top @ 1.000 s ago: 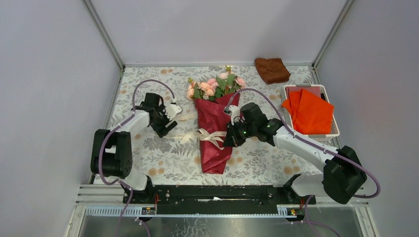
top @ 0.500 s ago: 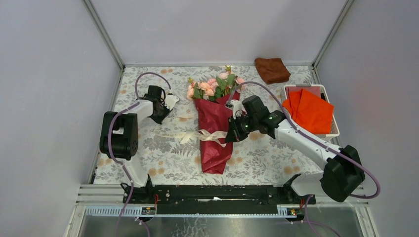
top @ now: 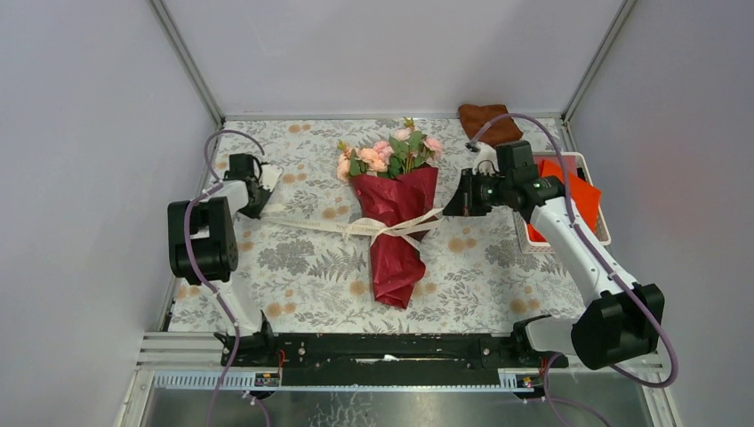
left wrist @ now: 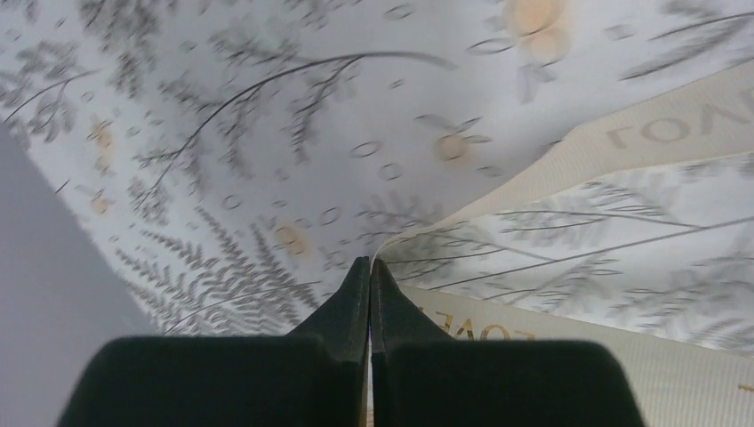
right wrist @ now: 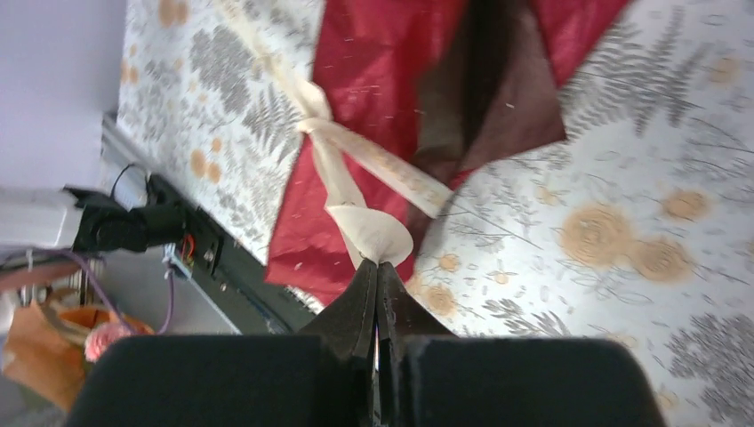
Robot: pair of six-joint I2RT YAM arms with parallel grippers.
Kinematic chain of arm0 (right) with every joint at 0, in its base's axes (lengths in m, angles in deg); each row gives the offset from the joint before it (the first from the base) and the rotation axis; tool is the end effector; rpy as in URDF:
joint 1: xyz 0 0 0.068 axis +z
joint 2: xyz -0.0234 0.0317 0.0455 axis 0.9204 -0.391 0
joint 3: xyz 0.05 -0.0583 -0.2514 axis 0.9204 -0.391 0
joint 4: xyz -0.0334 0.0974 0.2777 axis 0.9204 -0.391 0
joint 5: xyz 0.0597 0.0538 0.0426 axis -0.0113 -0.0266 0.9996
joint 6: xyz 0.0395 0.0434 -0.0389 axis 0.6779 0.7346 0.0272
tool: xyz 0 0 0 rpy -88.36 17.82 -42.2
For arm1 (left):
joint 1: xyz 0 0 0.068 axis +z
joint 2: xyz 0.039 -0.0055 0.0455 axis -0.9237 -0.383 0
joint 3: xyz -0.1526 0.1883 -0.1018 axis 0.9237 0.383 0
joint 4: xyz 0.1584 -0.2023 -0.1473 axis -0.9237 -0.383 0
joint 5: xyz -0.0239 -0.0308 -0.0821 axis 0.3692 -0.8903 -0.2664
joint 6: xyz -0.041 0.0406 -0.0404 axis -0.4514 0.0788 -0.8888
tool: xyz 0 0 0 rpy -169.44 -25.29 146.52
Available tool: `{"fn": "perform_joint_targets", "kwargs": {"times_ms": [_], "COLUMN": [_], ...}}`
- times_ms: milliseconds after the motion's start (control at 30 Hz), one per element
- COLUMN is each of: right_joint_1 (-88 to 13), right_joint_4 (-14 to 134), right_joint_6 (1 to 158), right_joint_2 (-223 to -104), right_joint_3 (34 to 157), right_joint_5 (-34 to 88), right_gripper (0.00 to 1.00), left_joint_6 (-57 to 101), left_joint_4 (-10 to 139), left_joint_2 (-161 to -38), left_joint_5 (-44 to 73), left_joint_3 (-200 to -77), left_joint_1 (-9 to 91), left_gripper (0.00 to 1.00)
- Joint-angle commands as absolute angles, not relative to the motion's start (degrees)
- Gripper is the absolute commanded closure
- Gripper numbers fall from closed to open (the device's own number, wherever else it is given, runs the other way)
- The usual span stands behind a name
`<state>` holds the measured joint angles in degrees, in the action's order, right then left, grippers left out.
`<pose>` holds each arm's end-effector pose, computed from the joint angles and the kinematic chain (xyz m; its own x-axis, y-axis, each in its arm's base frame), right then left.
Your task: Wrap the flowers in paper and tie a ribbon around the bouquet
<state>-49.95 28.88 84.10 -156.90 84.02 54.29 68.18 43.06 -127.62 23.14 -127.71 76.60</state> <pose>0.3064 0.1281 0.2849 -0.7581 -0.0626 -0.6492 -0.5029 0.6898 0.5208 0.3851 0.0622 0.0963 -0.8092 0.4500 -0.3777 0.3681 0.8894 0.2710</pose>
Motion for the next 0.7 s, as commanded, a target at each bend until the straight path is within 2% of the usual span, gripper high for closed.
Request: {"fn": "perform_joint_targets", "kwargs": {"times_ms": [0,167,233,300,433,500,567,667], "right_joint_1": [-53.4,-54.0,-54.0,-54.0,-53.9,-52.8,-52.0,-45.8], "right_joint_4": [23.7,17.6,17.6,18.2,21.0,21.0,20.2,24.1], "right_joint_6": [83.8,82.3,82.6,82.7,82.8,82.4,82.1,80.5], "right_joint_2": [-153.3,-153.7,-154.2,-155.3,-160.4,-163.1,-164.6,-162.4], "right_joint_3": [85.2,87.1,87.1,86.7,83.7,83.1,83.7,83.9], "right_joint_5": [46.8,19.9,13.8,20.9,44.9,44.3,37.8,33.0], "right_gripper": [1.00,1.00,1.00,1.00,0.98,0.90,0.82,0.80], "left_joint_6": [70.4,71.5,71.6,71.7,71.4,70.7,70.7,71.0], "left_joint_4": [47.4,49.2,49.5,49.3,46.6,44.6,42.1,41.3], "left_joint_2": [-129.3,-129.3,-129.3,-129.2,-127.9,-127.0,-125.7,-122.9], "left_joint_5": [28.9,29.5,29.6,29.2,24.5,21.4,18.4,16.9], "left_joint_3": [-124.9,-124.0,-124.2,-124.1,-124.4,-124.6,-124.4,-122.9], "left_joint_1": [79.2,82.1,82.5,82.7,82.7,82.4,81.5,79.5], "left_gripper": [1.00,1.00,1.00,1.00,1.00,1.00,1.00,1.00]}}
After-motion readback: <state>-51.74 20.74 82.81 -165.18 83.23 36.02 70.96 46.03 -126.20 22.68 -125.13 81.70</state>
